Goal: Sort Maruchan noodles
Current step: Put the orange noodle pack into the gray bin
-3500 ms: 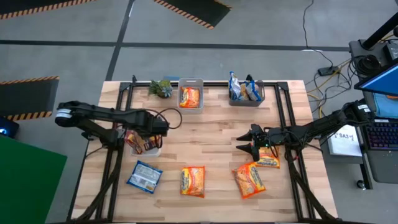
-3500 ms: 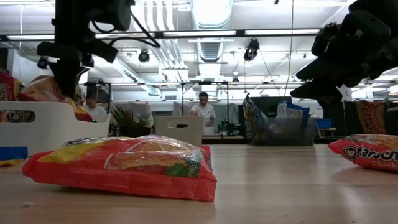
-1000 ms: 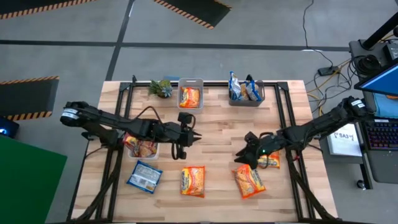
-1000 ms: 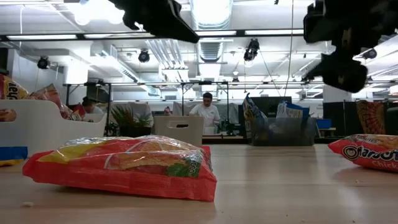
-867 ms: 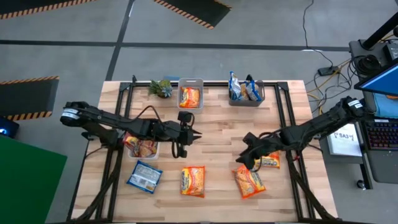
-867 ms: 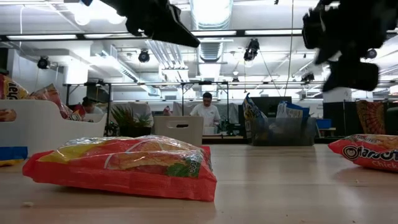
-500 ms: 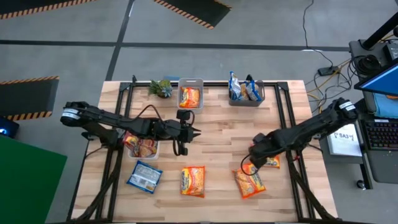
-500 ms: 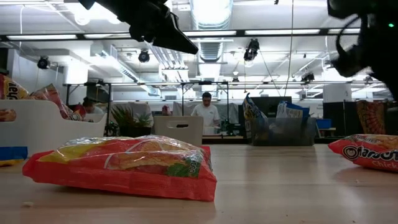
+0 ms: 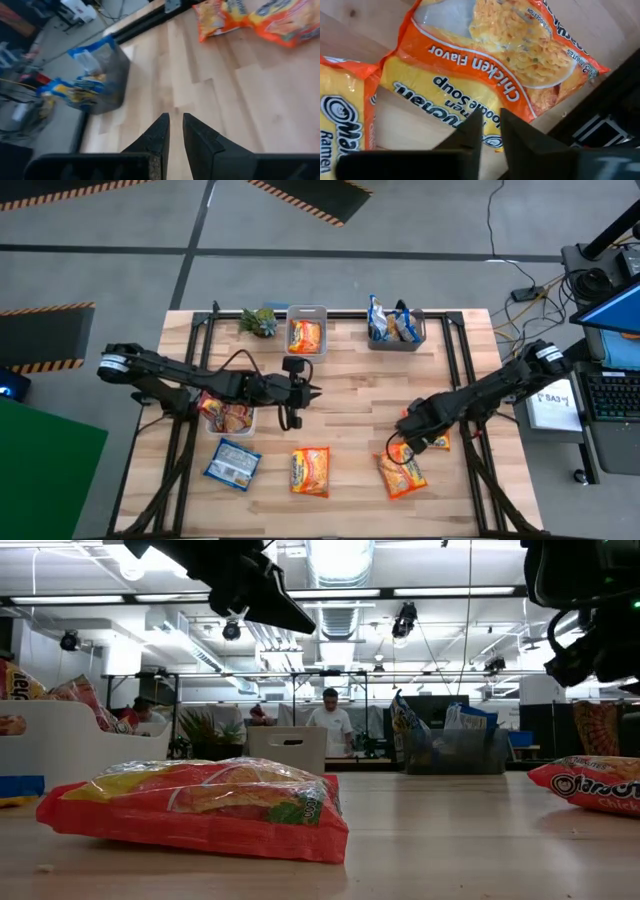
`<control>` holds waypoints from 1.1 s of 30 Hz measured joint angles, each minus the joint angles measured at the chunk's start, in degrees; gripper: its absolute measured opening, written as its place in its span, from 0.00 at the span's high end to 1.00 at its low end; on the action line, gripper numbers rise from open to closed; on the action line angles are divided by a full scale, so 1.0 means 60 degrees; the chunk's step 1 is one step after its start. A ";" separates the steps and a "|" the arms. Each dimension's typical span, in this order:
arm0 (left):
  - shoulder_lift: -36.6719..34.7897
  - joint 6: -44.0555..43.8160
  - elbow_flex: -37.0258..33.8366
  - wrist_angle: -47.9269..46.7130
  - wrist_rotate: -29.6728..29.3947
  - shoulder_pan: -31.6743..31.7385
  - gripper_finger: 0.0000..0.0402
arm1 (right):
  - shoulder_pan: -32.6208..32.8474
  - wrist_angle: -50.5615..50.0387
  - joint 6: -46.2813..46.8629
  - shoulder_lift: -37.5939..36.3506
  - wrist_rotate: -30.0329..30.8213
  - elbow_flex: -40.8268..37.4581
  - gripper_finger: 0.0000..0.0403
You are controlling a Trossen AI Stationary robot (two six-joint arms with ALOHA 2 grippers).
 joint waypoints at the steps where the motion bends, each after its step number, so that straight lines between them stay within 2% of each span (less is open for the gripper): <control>1: 0.0001 0.0130 0.0048 0.0008 -0.0161 0.0000 0.91 | 0.0000 0.0034 -0.0075 0.0072 0.0001 0.0000 0.92; 3: 0.0001 0.0363 0.0137 0.0087 -0.0548 0.0004 0.91 | 0.0000 0.0119 -0.0241 0.0262 0.0001 0.0000 0.96; 7: 0.0001 0.0628 0.0147 0.0353 -0.1337 0.0014 0.91 | 0.0000 0.0549 -0.0531 0.0720 -0.0003 0.0000 0.97; 12: 0.0001 0.0636 0.0128 0.0369 -0.1420 0.0060 0.91 | 0.0000 0.0981 -0.0817 0.1337 0.0083 0.0002 0.97; 16: 0.0001 0.0641 0.0118 0.0369 -0.1419 0.0066 0.91 | -0.0025 0.1678 -0.0836 0.1633 0.1303 0.0069 0.97; 19: 0.0001 0.0641 0.0114 0.0369 -0.1417 0.0066 0.91 | -0.0162 0.2618 -0.0912 0.1628 0.2695 0.0160 0.97; 24: 0.0001 0.0610 0.0100 0.0369 -0.1406 0.0066 0.91 | -0.0361 0.5807 -0.2397 0.1302 0.5460 0.0197 0.97; 28: 0.0047 0.0405 0.0089 0.0372 -0.1137 0.0068 0.91 | -0.0503 0.7275 -0.4073 0.0822 0.5723 0.0204 0.97; 33: 0.0243 -0.0223 0.0089 0.0375 -0.1082 0.0073 0.91 | -0.0459 0.6628 -0.4257 -0.0087 0.5720 0.0135 0.97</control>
